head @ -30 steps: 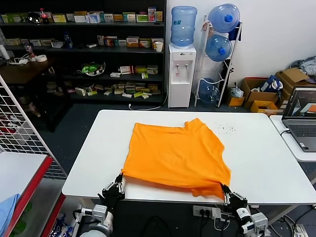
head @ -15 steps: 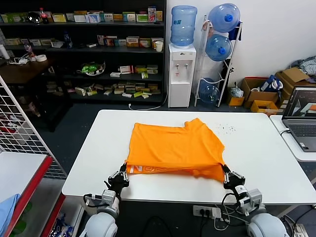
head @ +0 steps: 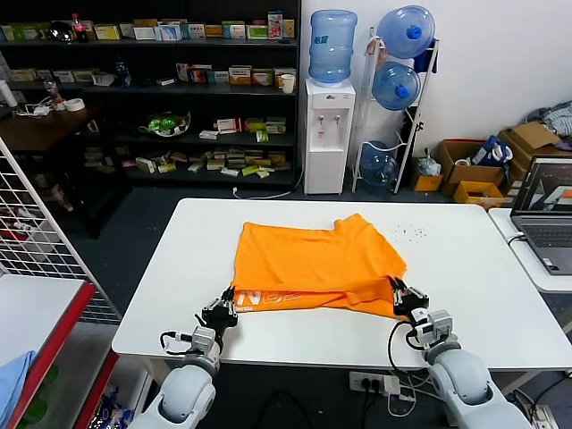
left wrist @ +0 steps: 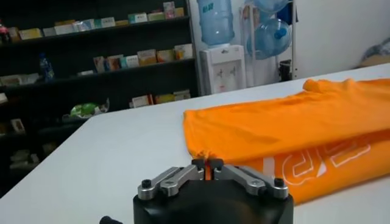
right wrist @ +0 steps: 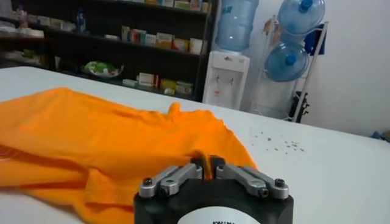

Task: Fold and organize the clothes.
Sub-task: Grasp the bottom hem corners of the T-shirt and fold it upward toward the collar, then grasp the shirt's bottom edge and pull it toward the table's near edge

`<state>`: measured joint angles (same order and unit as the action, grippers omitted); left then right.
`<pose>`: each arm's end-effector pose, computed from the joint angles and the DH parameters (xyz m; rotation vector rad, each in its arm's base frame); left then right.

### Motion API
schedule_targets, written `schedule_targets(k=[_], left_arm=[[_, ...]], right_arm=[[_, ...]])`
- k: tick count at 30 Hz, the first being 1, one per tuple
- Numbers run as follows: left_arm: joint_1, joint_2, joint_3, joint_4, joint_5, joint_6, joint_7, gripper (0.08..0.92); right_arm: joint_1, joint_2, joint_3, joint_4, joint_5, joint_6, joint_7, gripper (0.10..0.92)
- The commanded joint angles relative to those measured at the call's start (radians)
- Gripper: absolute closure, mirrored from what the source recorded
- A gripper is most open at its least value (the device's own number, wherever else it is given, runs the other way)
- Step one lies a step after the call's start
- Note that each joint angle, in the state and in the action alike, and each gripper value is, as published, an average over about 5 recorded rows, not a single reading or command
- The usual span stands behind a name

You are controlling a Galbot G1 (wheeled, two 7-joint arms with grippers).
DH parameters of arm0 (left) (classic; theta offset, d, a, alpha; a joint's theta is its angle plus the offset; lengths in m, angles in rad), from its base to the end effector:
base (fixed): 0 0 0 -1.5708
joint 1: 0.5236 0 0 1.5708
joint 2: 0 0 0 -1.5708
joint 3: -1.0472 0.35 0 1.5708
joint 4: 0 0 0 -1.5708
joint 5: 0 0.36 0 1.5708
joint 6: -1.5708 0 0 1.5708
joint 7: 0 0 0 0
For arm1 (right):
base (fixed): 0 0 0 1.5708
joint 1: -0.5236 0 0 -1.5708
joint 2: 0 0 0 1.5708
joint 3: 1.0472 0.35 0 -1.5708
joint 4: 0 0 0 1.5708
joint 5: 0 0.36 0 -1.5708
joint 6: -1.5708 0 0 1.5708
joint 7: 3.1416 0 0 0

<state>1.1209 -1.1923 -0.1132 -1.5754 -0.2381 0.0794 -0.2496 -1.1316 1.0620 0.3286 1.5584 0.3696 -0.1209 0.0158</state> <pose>0.3015 -0.0047 -0.4000 -0.2113 -2.8734 -0.2475 0.3229 -0.1118 -0.3721 0.2198 -2.8285 0.2086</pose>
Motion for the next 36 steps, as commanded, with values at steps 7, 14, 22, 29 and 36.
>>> schedule_targets(k=[7,14,22,29,36], left_arm=[[0.055,0.041,0.01,-0.091,-0.073,0.006,-0.006,0.548],[0.074,0.047,0.007,-0.106,-0.136,0.039,-0.017,0.349],[0.049,0.033,0.02,-0.073,-0.171,0.067,-0.015,0.183],[0.034,0.022,0.027,-0.032,-0.189,0.097,-0.012,0.182],[0.044,0.034,0.018,-0.045,-0.204,0.12,0.028,0.343]], right_arm=[[-0.102,0.007,0.032,0.098,0.0,-0.058,0.021,0.458],[-0.249,0.001,0.124,0.178,-0.028,-0.091,0.043,0.263],[-0.292,0.01,0.159,0.16,-0.047,-0.087,0.045,0.203],[-0.257,0.015,0.146,0.092,-0.035,-0.09,0.036,0.235],[-0.216,0.012,0.122,0.029,-0.002,-0.105,0.024,0.432]])
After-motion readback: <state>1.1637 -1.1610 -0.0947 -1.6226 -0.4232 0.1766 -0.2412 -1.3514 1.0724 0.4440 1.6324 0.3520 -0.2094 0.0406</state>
